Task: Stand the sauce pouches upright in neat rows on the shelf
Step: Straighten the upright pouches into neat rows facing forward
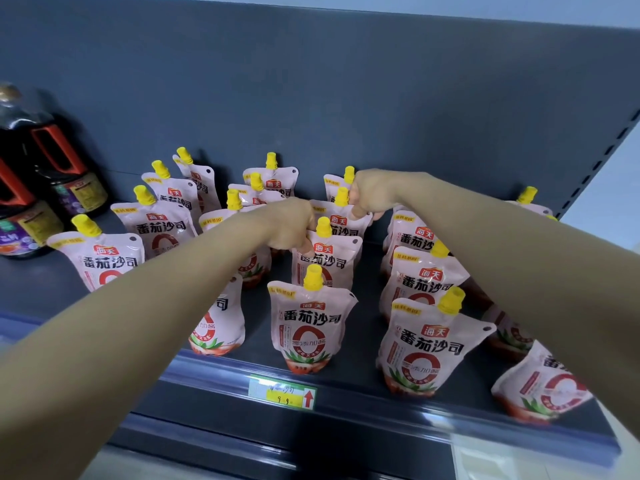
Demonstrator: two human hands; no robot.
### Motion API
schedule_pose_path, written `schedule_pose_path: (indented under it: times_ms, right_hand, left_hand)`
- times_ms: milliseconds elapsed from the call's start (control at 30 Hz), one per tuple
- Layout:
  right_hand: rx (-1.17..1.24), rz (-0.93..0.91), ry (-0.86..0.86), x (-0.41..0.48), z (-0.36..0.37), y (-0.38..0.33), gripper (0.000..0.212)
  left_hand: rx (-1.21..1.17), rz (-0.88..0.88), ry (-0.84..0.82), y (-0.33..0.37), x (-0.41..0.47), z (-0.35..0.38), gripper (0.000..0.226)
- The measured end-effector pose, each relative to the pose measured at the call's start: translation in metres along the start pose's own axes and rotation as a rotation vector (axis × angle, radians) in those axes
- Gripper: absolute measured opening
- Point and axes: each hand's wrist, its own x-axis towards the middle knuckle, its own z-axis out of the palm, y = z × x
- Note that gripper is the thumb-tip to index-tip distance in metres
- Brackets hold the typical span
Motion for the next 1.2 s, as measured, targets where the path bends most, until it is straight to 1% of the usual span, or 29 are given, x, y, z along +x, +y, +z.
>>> schedule_pose_path:
  times_ms: [100, 167, 233, 300, 367, 400, 467, 533, 567, 633, 667, 700, 733, 800, 900, 1067, 1200]
  right_hand:
    - [0.091, -0.013, -0.101, -0.01, -0.019, 0.002, 0.03]
    - [0.168, -0.021, -0.084, -0.015, -0.037, 0.007, 0.016]
    - [0.182, -0.009, 0.042, -0.014, -0.048, 0.013, 0.013]
    - [0.109, 0.024, 0.146, -0.008, -0.05, 0.018, 0.019]
    - [0.025, 0.045, 0.15, 0.0, -0.044, 0.019, 0.029]
    - [-0.007, 0.054, 0.131, 0.004, -0.039, 0.019, 0.034]
    - [-0.06, 0.072, 0.09, 0.015, -0.032, 0.018, 0.04]
    - [-0.077, 0.092, 0.062, 0.026, -0.025, 0.018, 0.038]
    - [-0.076, 0.099, 0.053, 0.029, -0.023, 0.018, 0.034]
    - [-0.074, 0.121, 0.048, 0.036, -0.02, 0.017, 0.015]
    - [-0.079, 0.138, 0.054, 0.041, -0.019, 0.018, 0.021]
    - [-0.096, 0.142, 0.06, 0.046, -0.018, 0.018, 0.033]
    - [-0.12, 0.138, 0.077, 0.048, -0.016, 0.017, 0.04]
    - [-0.127, 0.143, 0.106, 0.053, -0.013, 0.016, 0.043]
    - [-0.059, 0.153, 0.105, 0.059, -0.012, 0.014, 0.04]
    - [-0.004, 0.163, 0.146, 0.066, -0.01, 0.01, 0.042]
    - [0.03, 0.153, 0.119, 0.064, -0.008, 0.011, 0.035]
  left_hand:
    - [-0.059, -0.003, -0.109, -0.002, -0.009, -0.011, 0.008]
    - [-0.123, -0.012, -0.12, -0.006, -0.015, -0.026, 0.015]
    - [-0.202, -0.012, -0.04, -0.01, -0.019, -0.043, 0.02]
    - [-0.214, -0.006, 0.109, -0.013, -0.018, -0.053, 0.02]
    - [-0.172, -0.004, 0.201, -0.014, -0.01, -0.057, 0.022]
    - [-0.147, -0.007, 0.205, -0.015, -0.004, -0.057, 0.025]
    - [-0.108, -0.011, 0.149, -0.014, 0.01, -0.055, 0.033]
    - [-0.071, 0.003, 0.08, -0.014, 0.027, -0.051, 0.038]
    - [-0.053, 0.019, 0.061, -0.013, 0.035, -0.049, 0.036]
    - [-0.029, 0.055, 0.038, -0.013, 0.049, -0.046, 0.026]
    - [-0.02, 0.064, 0.024, -0.013, 0.055, -0.045, 0.018]
    - [-0.012, 0.068, 0.01, -0.013, 0.06, -0.044, 0.011]
    - [-0.007, 0.072, -0.007, -0.014, 0.064, -0.044, 0.011]
    - [0.006, 0.08, -0.044, -0.015, 0.071, -0.042, 0.024]
    - [0.021, 0.087, -0.038, -0.019, 0.077, -0.04, 0.024]
    - [0.026, 0.083, 0.009, -0.027, 0.08, -0.041, 0.028]
    - [0.014, 0.082, 0.022, -0.028, 0.081, -0.04, 0.034]
